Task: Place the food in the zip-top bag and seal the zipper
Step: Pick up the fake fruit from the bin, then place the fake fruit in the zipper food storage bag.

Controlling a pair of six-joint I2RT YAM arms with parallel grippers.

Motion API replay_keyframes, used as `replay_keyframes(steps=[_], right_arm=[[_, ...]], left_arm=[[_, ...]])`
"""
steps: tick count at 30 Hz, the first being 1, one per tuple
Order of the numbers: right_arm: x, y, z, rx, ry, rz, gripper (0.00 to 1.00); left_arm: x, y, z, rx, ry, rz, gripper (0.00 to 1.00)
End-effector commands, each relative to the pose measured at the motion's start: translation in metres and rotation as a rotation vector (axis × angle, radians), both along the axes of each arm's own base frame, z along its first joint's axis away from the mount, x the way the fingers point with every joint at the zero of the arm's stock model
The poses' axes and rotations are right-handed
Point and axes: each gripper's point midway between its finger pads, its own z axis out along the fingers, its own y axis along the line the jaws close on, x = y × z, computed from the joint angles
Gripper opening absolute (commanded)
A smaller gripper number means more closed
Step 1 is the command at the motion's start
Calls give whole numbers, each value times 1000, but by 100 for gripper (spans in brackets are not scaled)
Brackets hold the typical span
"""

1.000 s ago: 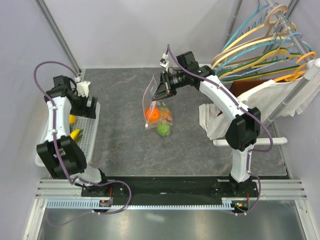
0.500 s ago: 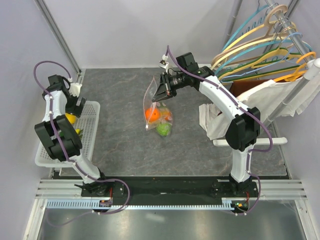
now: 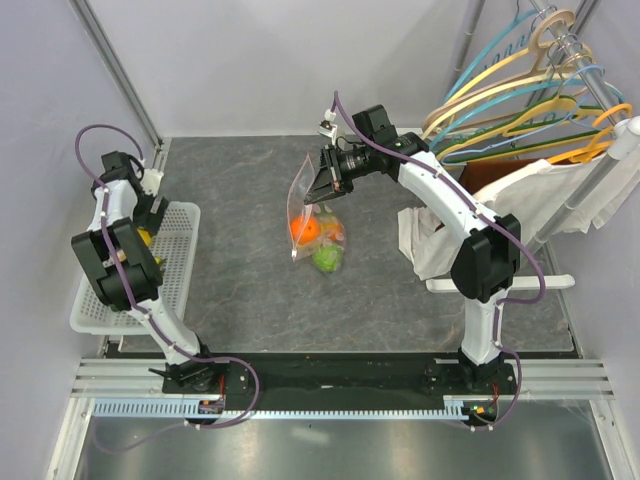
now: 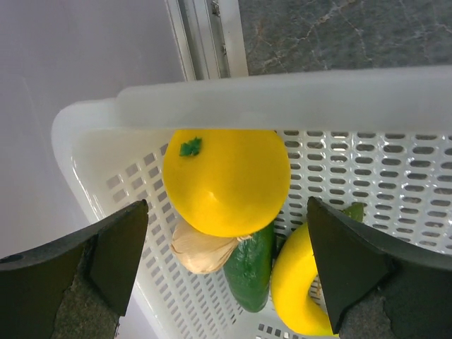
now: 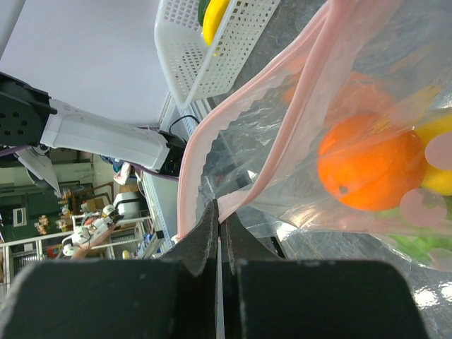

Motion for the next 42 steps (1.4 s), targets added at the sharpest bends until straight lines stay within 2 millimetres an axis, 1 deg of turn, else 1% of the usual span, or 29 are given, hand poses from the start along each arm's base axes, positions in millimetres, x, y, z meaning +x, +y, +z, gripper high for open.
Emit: replay_keyframes(steps=[1, 8, 12, 14, 17, 19, 20, 21, 22, 23, 24, 25, 26, 27, 28, 29, 30, 31, 32, 33, 34, 35, 36, 37, 38, 39, 40, 41, 42], right_arm=[[-1, 2, 8, 19, -38, 15, 0], [0, 1, 9, 20, -36, 14, 0], [0, 2, 8, 20, -34, 15, 0], [0, 2, 8, 20, -38, 17, 0], [-1, 2, 7, 18, -33, 16, 0], [0, 2, 5, 16, -34, 16, 0], [0, 2, 5, 16, -34, 16, 0], [1, 2, 4, 14, -33, 14, 0], [2, 2, 4, 13, -37, 12, 0], [2, 2, 3, 11, -36, 11, 0], [2, 2, 2, 11, -34, 12, 0], [2, 2, 2, 9, -35, 14, 0], [3, 2, 1, 7, -35, 12, 0], [2, 2, 0, 5, -30, 13, 0], [3, 2, 0, 6, -34, 10, 0], [3, 2, -1, 3, -34, 10, 0], [3, 2, -1, 2, -37, 10, 0], [3, 2, 0, 3, -38, 12, 0], [3, 2, 0, 1, -41, 10, 0], [3, 2, -1, 1, -42, 11, 0], [3, 2, 0, 1, -42, 11, 0], [3, 2, 0, 1, -42, 11, 0], [3, 2, 0, 1, -41, 11, 0], [3, 2, 0, 2, -40, 12, 0], [2, 2, 1, 2, -43, 12, 0], [2, 1, 2, 4, -42, 13, 0], [2, 0, 2, 3, -44, 13, 0], [0, 0, 3, 4, -44, 14, 0], [-1, -1, 5, 5, -45, 14, 0]], left_arm=[[5, 14, -12, 48, 20, -9, 100], [3, 10, -26, 18, 38, -1, 100], [-1, 4, -34, -9, 51, -4, 94], [-1, -1, -29, -30, 29, -1, 91], [3, -12, -8, -84, -20, -4, 80], [5, -22, 9, -124, -47, -22, 75], [5, -27, 22, -134, -70, -29, 67], [8, -29, 36, -138, -90, -32, 63], [5, -47, 41, -216, -92, -61, 61], [3, -58, 60, -252, -130, -70, 60], [8, -68, 81, -281, -173, -94, 59], [11, -93, 96, -384, -220, -151, 59], [0, -114, 108, -460, -206, -168, 59], [1, -134, 139, -479, -270, -222, 59], [-1, -163, 156, -565, -301, -289, 59], [-10, -186, 167, -628, -296, -330, 59], [-16, -220, 198, -659, -352, -430, 59], [-22, -251, 217, -753, -382, -515, 59], [-32, -275, 234, -808, -403, -564, 60], [-41, -310, 254, -859, -421, -671, 60], [-57, -337, 275, -939, -442, -755, 61], [-66, -354, 287, -1006, -439, -762, 61], [-76, -388, 303, -1062, -445, -869, 61], [-86, -404, 314, -1118, -449, -912, 61], [-97, -426, 315, -1196, -389, -906, 59], [-100, -436, 317, -1222, -375, -914, 59], [-97, -447, 317, -1239, -373, -929, 59], [-99, -458, 310, -1276, -315, -898, 58], [-107, -472, 305, -1300, -270, -921, 58]])
